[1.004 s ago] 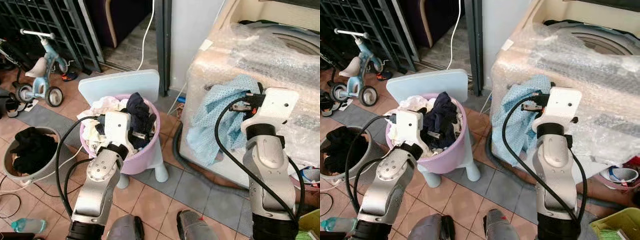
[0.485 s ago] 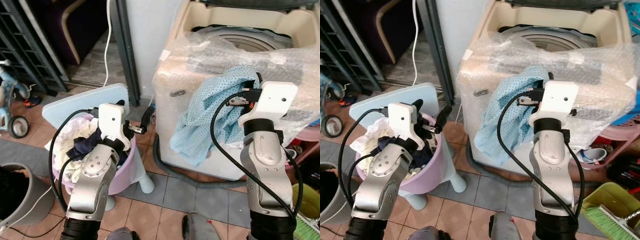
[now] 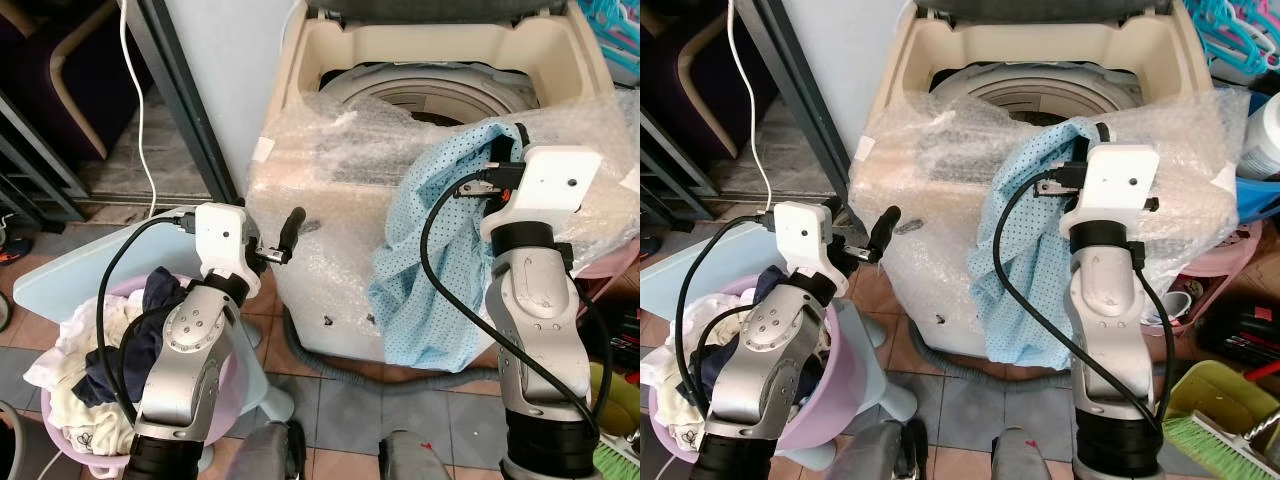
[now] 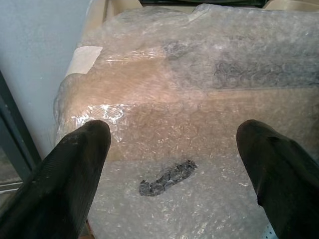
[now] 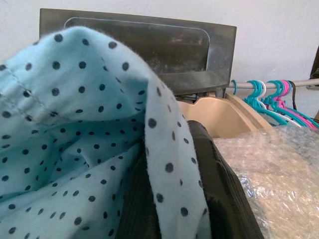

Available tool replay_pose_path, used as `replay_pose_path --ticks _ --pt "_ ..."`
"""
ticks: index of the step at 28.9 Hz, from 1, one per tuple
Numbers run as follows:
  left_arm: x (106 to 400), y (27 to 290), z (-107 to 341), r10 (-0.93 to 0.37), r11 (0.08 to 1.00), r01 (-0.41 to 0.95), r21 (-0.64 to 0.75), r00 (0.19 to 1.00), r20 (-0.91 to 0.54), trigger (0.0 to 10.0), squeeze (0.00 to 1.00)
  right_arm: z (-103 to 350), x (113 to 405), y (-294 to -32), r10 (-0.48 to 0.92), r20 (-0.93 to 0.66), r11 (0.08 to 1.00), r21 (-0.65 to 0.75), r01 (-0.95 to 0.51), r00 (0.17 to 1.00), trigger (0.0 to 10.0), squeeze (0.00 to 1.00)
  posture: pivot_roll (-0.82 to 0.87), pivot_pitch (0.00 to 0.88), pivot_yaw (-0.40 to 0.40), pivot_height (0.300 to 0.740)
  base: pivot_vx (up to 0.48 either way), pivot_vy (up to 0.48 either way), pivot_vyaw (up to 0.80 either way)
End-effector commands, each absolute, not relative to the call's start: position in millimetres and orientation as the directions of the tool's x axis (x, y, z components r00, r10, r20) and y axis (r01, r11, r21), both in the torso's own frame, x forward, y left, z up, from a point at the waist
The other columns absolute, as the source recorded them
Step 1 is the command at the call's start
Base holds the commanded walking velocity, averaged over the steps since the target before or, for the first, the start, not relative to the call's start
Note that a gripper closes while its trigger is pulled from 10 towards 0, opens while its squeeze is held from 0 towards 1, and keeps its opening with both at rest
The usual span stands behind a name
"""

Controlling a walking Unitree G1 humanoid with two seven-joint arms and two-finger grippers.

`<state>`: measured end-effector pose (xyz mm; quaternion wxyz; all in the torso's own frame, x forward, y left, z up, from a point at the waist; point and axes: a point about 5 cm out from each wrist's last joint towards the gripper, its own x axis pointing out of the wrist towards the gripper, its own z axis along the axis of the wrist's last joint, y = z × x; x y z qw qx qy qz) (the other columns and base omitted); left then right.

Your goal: Clothes washing

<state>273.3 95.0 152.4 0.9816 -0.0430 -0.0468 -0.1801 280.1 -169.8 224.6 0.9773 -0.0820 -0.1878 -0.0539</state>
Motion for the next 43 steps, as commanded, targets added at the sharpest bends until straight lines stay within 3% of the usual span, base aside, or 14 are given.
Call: replay_pose_path --ticks 1,7,16,22,28,36,43 --pt "272.4 105.4 152.5 -0.301 0.951 0.307 -0.039 0.948 0.106 10.0 0.0 226.8 279.9 -164.0 -0.054 0.389 0.987 -0.118 0.108 0.92 10.0 0.0 -0.11 0.136 0.086 0.74 0.0 0.0 0.0" --pt "272.1 111.4 147.1 -0.26 0.965 0.262 -0.011 0.961 0.089 10.0 0.0 228.3 284.3 -160.8 -0.028 0.369 0.997 -0.054 0.052 0.929 10.0 0.0 -0.11 0.127 0.088 0.74 0.0 0.0 0.0" --pt "264.2 111.6 138.4 -0.295 0.955 0.295 0.016 0.953 0.063 10.0 0.0 276.0 343.3 -189.8 -0.002 0.42 1.0 -0.015 0.009 0.908 10.0 0.0 -0.07 0.138 0.081 0.74 0.0 0.0 0.1" --pt "259.0 116.2 137.4 -0.278 0.961 0.277 0.025 0.959 0.059 10.0 0.0 297.0 360.1 -195.1 0.054 0.439 0.998 -0.055 -0.033 0.897 10.0 0.0 -0.05 0.153 0.067 0.74 0.0 0.0 0.0" --pt "258.7 116.7 143.5 -0.275 0.961 0.275 0.02 0.957 0.089 10.0 0.0 282.7 354.0 -189.4 0.058 0.426 0.998 0.011 -0.069 0.903 10.0 0.0 -0.05 0.156 0.063 0.74 0.0 0.0 0.0" --pt "261.7 115.6 144.8 -0.28 0.96 0.28 0.014 0.955 0.093 10.0 0.0 236.7 322.7 -176.8 0.092 0.351 0.995 0.005 -0.1 0.932 10.0 0.0 -0.07 0.152 0.074 0.74 0.091 0.0 0.0" --pt "271.0 118.4 134.6 -0.252 0.968 0.252 0.009 0.965 0.077 10.0 0.0 189.0 280.6 -156.0 0.113 0.249 0.991 0.042 -0.128 0.962 10.0 0.0 -0.11 0.064 0.087 0.74 0.185 0.0 0.0"
